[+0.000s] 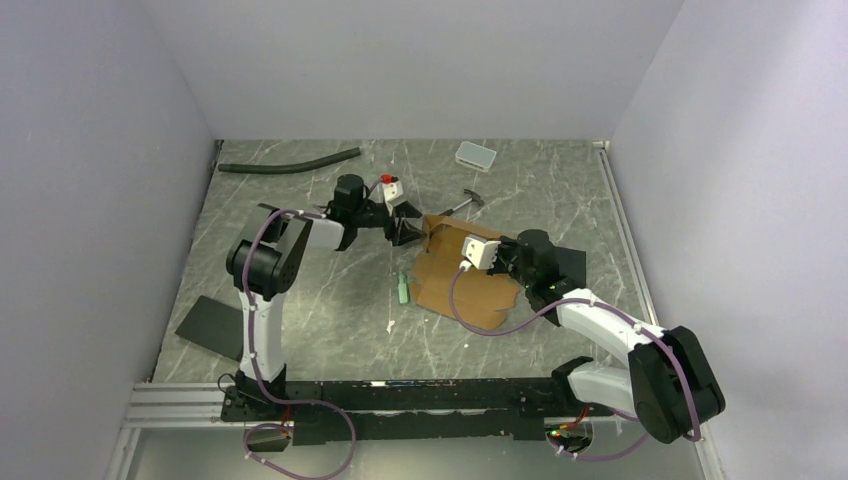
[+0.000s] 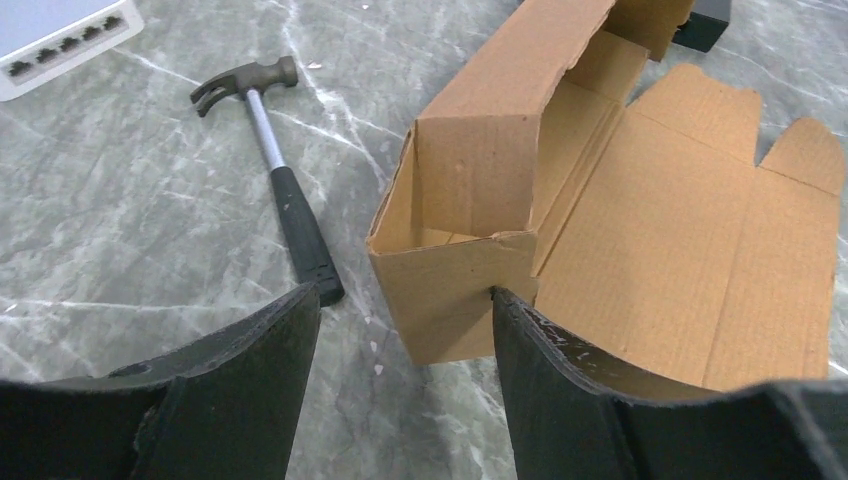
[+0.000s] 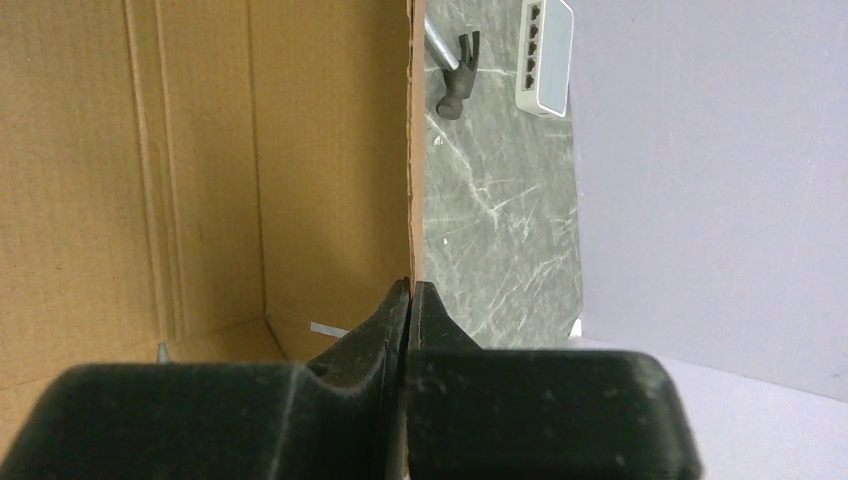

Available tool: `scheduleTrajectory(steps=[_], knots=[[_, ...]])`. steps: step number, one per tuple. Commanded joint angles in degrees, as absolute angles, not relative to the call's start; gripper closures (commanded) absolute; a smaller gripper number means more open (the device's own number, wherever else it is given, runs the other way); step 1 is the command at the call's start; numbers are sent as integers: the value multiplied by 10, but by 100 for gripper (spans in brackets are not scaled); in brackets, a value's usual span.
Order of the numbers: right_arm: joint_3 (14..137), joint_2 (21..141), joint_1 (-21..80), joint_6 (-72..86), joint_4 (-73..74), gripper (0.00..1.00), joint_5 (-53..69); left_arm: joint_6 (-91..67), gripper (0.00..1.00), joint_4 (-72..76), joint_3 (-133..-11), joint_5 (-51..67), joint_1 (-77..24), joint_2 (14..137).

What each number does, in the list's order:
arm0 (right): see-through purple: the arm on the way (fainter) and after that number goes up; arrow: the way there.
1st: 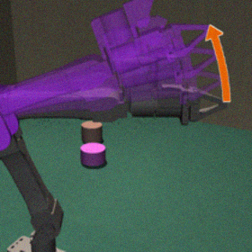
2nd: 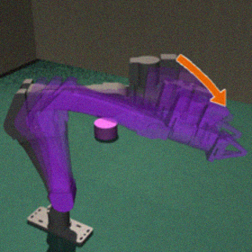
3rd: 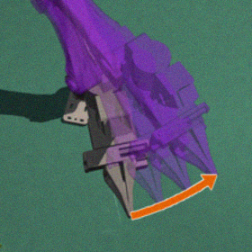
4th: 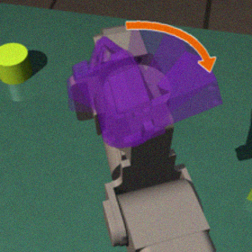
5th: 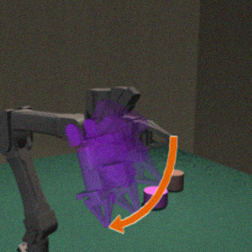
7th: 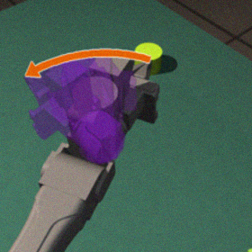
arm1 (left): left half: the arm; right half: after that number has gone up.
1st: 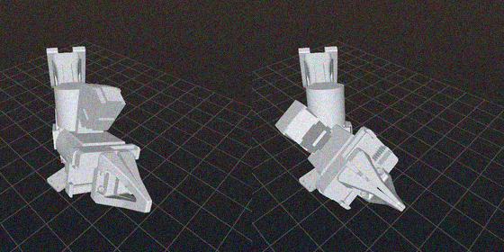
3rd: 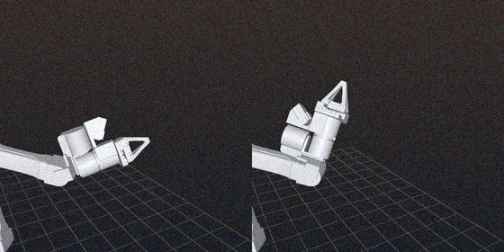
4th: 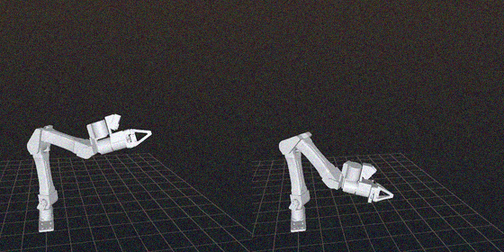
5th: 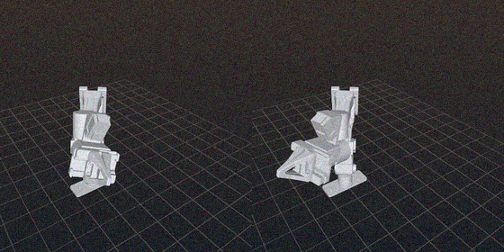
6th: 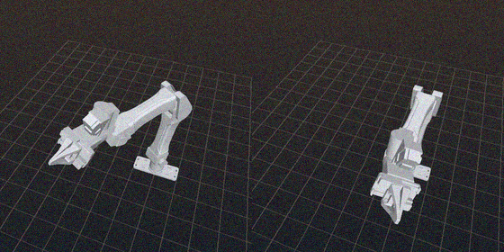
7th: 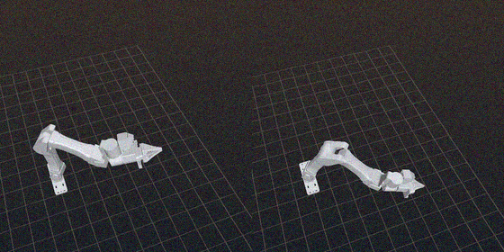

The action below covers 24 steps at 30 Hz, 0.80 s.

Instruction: Fold the paper box

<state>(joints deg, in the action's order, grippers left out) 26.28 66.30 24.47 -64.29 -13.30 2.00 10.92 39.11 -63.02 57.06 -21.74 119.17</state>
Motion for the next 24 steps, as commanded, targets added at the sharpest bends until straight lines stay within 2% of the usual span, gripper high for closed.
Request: scheduleTrajectory(steps=[1, 16, 24], knots=[[276, 659, 247, -633, -131, 100, 34, 138, 32, 355, -667, 635, -216, 1203], [271, 663, 247, -648, -133, 100, 31, 61, 37, 448, -625, 674, -218, 1205], [274, 664, 247, -650, -128, 100, 33, 77, 39, 422, -627, 669, -225, 1205]])
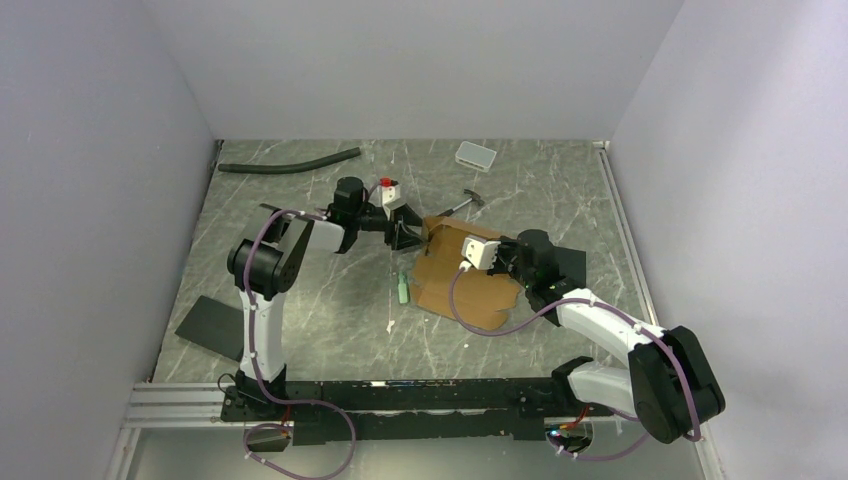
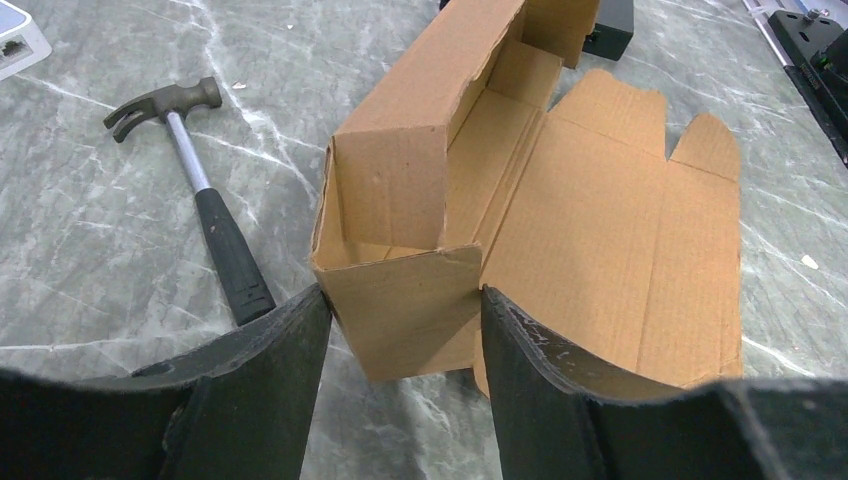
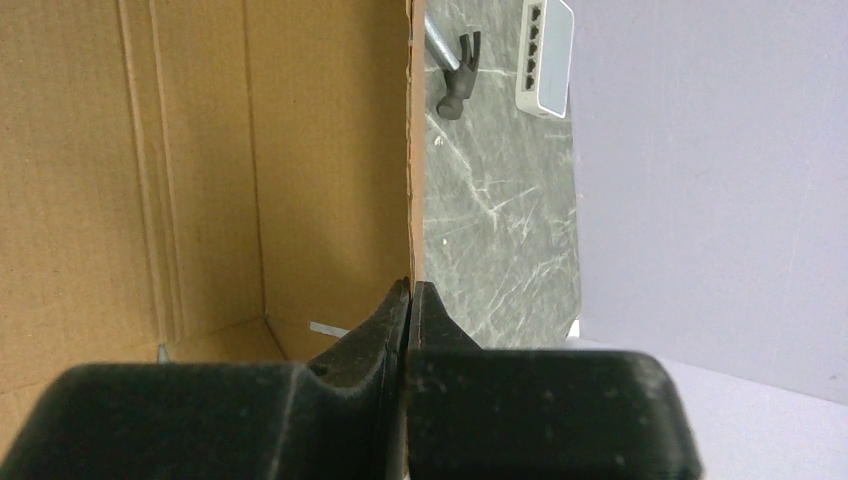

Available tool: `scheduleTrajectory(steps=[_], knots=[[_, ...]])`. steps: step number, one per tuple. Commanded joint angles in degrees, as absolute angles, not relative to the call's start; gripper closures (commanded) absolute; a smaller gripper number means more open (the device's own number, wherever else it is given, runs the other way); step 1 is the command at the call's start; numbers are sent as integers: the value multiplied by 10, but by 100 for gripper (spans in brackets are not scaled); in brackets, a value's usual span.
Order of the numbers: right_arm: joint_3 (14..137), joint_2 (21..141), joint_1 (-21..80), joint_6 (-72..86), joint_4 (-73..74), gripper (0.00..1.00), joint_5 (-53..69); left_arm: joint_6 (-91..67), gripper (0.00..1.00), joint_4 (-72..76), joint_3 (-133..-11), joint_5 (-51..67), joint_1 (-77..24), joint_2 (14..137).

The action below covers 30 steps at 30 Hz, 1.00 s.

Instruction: Fold the paper box

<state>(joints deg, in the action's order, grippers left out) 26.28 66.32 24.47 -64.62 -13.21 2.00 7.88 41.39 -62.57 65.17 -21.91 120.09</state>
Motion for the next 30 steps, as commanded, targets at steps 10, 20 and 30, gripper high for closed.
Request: scheduleTrajectory(steps=[10, 20, 30], knots=[[274, 665, 247, -649, -126, 100, 36, 108, 42, 380, -633, 619, -229, 1204], [274, 666, 247, -649, -124, 100, 37, 49, 45, 450, -629, 616, -228, 1221], [266, 667, 253, -668, -114, 100, 45, 50, 47, 456, -597, 604, -242, 1197]])
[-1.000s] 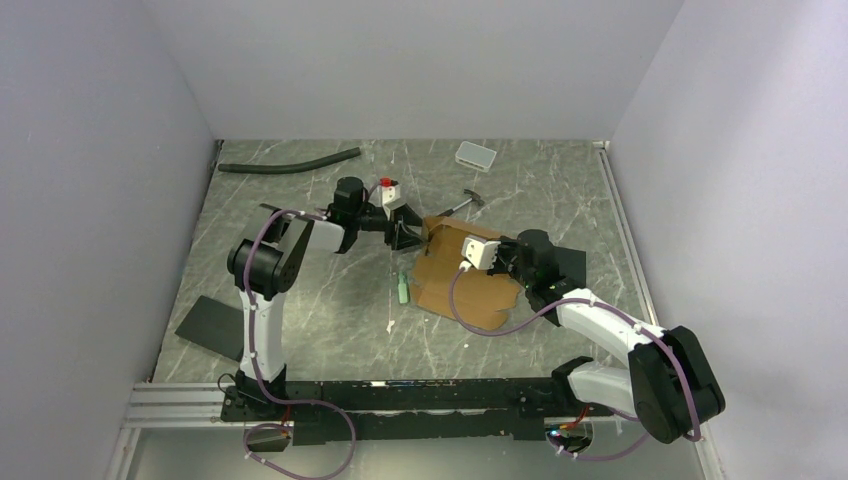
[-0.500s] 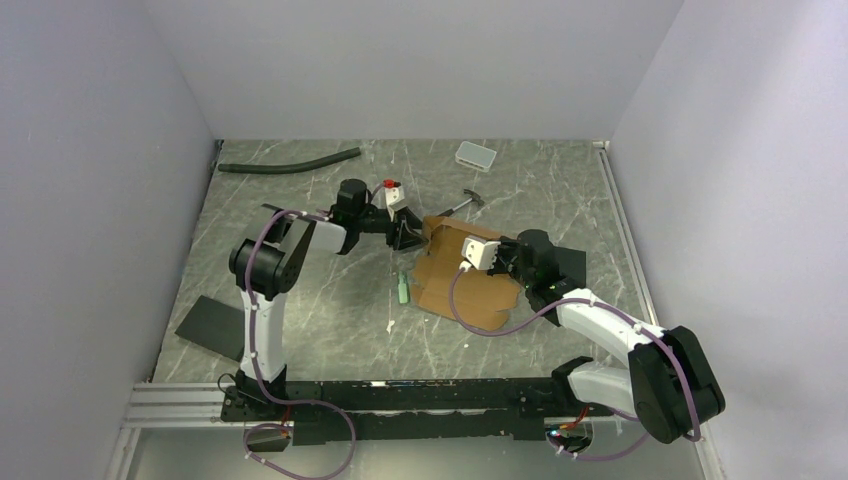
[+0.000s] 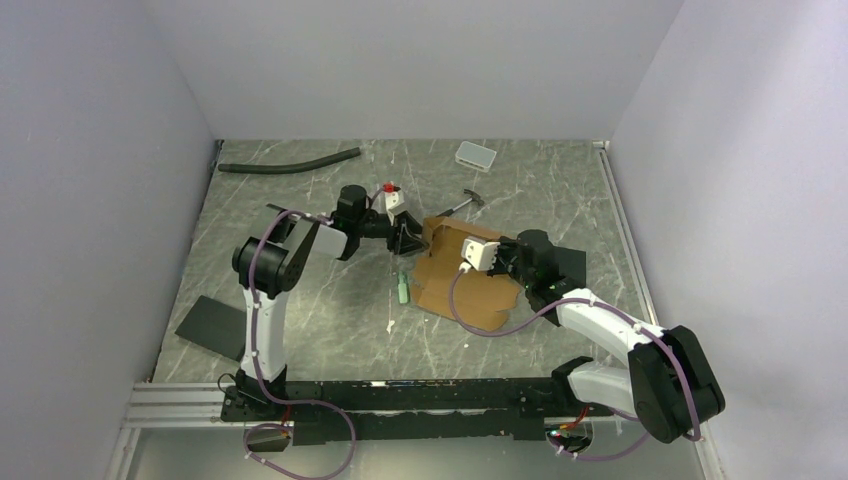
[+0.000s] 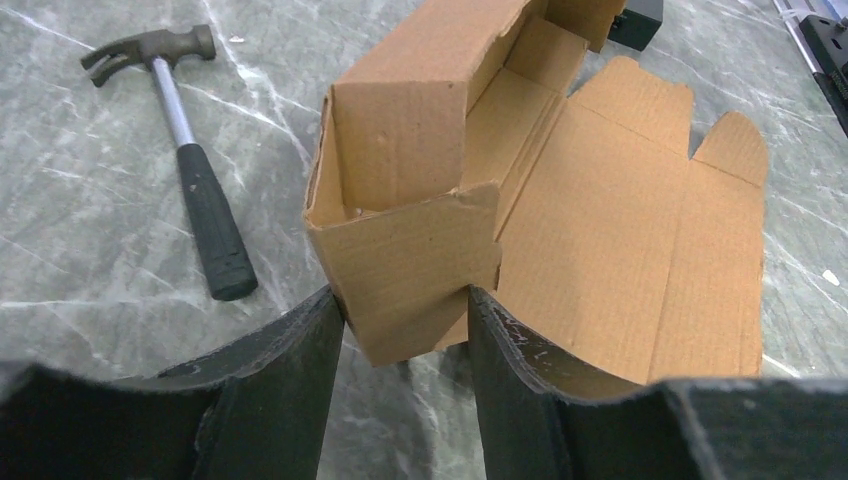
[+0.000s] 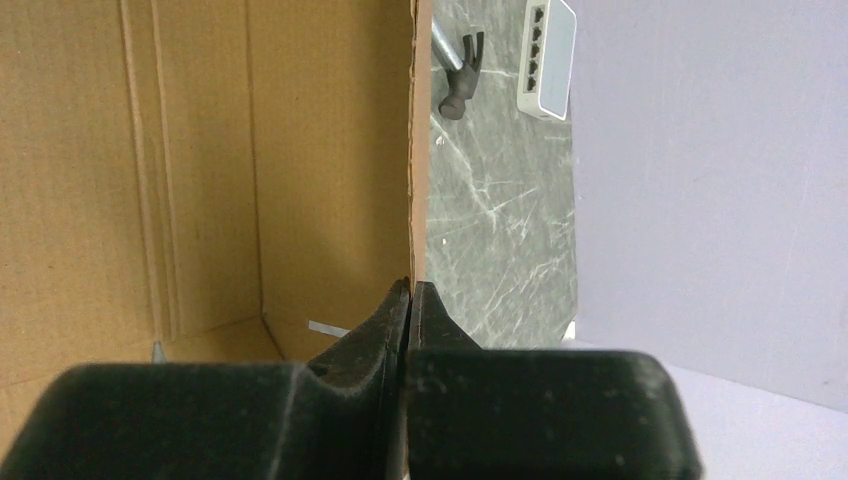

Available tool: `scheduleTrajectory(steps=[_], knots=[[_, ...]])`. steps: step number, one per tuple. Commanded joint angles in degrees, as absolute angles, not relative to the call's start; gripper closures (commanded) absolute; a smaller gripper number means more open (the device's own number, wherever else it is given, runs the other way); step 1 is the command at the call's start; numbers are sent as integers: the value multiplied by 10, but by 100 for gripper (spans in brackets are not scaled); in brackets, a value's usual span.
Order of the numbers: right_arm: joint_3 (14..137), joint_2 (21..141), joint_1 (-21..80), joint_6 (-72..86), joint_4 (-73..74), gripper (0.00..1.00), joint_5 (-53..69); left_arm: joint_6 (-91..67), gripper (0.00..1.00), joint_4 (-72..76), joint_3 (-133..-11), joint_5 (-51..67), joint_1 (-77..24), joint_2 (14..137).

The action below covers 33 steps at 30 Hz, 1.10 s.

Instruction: Fold the paper box

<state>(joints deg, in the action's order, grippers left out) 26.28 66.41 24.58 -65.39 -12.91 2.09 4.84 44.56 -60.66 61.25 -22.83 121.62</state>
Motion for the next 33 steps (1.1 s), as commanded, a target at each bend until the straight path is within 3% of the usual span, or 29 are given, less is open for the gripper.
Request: scheduleTrajectory(steps=[1, 12, 23, 33], knots=[[262, 668, 255, -673, -117, 100, 44, 60, 47, 442, -596, 595, -247, 1192], [252, 665, 268, -693, -117, 100, 35, 66, 52, 405, -563, 501, -289, 1144], [250, 656, 269, -699, -80, 100, 58, 4, 55, 397, -554, 332, -336, 1133], [265, 656, 270, -680, -39, 100, 88, -80, 67, 400, -538, 68, -395, 1118]])
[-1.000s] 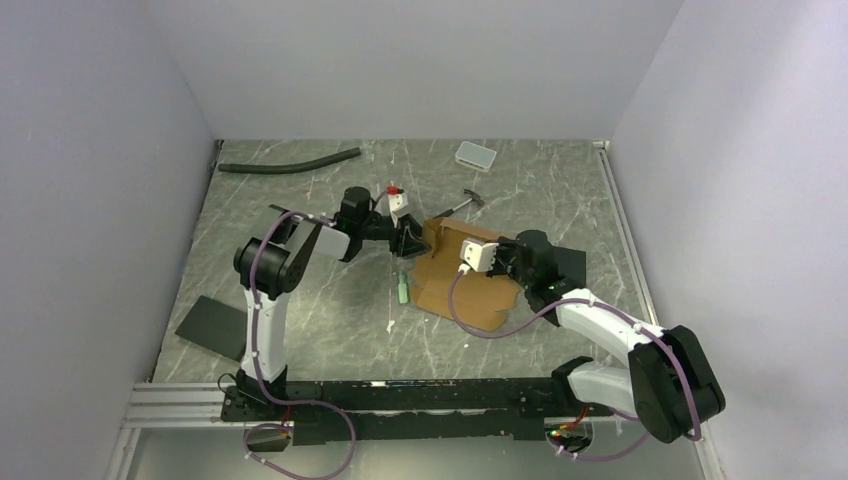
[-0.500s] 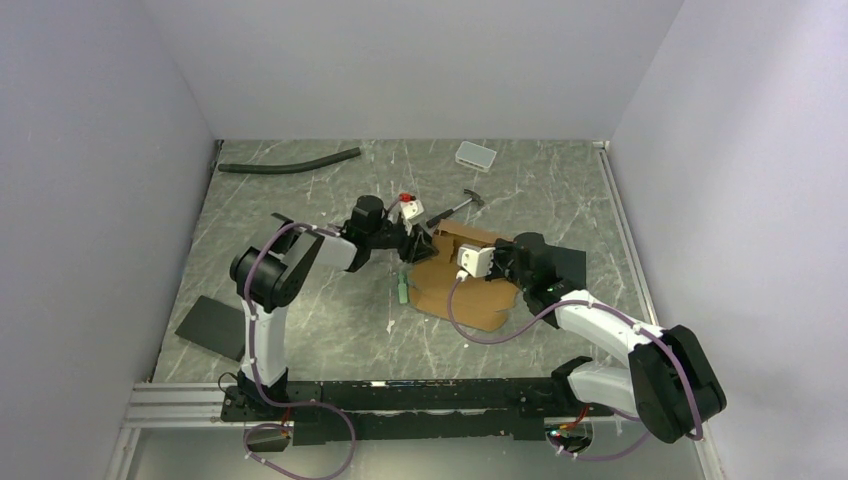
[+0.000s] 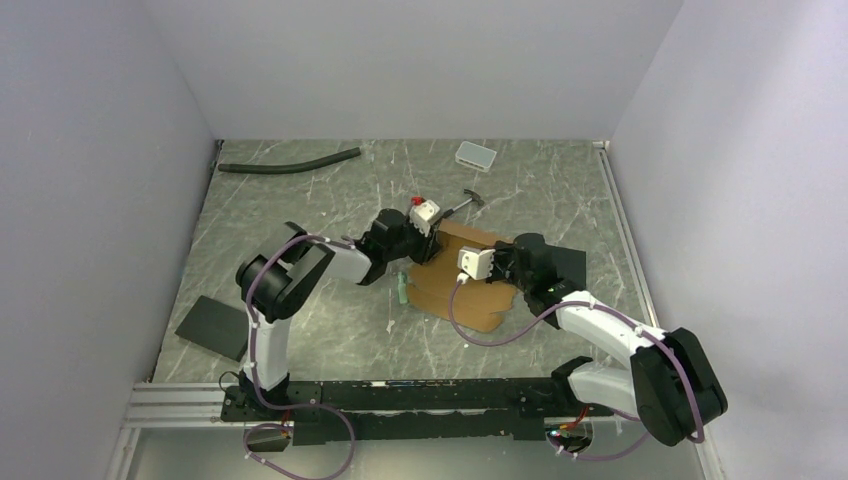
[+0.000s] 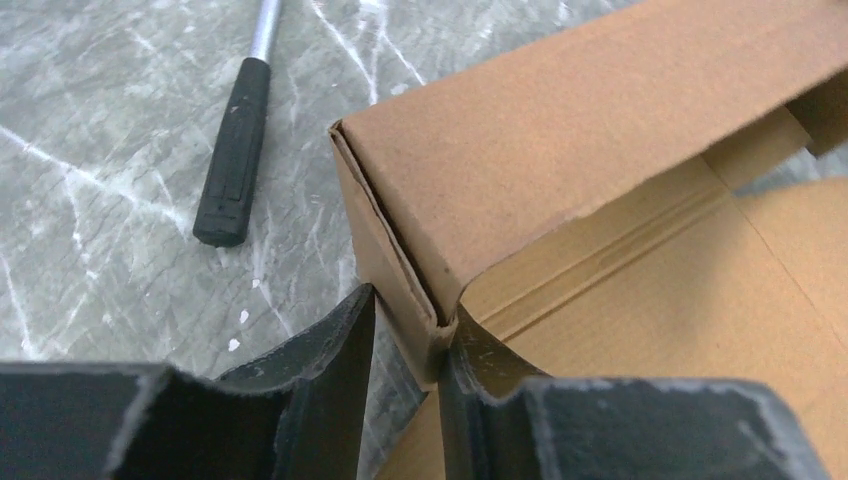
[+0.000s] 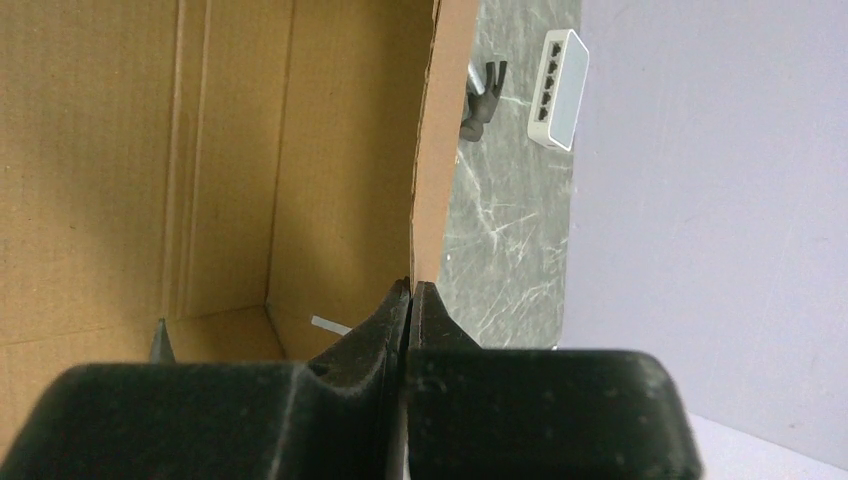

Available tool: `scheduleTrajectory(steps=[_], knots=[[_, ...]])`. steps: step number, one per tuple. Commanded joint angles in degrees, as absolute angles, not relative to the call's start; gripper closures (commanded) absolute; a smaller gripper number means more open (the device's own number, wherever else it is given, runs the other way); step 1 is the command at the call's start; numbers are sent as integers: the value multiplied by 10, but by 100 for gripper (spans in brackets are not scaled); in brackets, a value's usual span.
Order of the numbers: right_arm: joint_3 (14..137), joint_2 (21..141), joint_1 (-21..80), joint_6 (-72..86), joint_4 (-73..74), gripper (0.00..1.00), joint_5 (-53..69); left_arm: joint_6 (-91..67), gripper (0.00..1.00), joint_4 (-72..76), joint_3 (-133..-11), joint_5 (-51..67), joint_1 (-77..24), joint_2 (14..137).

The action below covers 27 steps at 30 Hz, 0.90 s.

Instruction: Fold the paper box

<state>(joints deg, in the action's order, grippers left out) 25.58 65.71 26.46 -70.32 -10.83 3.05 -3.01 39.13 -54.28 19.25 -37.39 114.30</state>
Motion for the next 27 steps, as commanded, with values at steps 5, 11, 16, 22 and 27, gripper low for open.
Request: scheduleTrajectory(steps=[5, 11, 16, 22, 27], knots=[[282, 659, 271, -656, -9, 100, 118, -99, 91, 397, -543, 2, -413, 1124], [314, 664, 271, -611, 44, 82, 165, -79, 100, 383, -546, -94, -439, 1126], [338, 681, 270, -576, 75, 66, 206, -68, 99, 421, -531, -115, -444, 1138], [353, 699, 261, -558, 90, 64, 221, -80, 82, 489, -508, -121, -445, 1137], [359, 704, 253, -549, 93, 64, 228, -86, 71, 528, -499, -118, -446, 1134]])
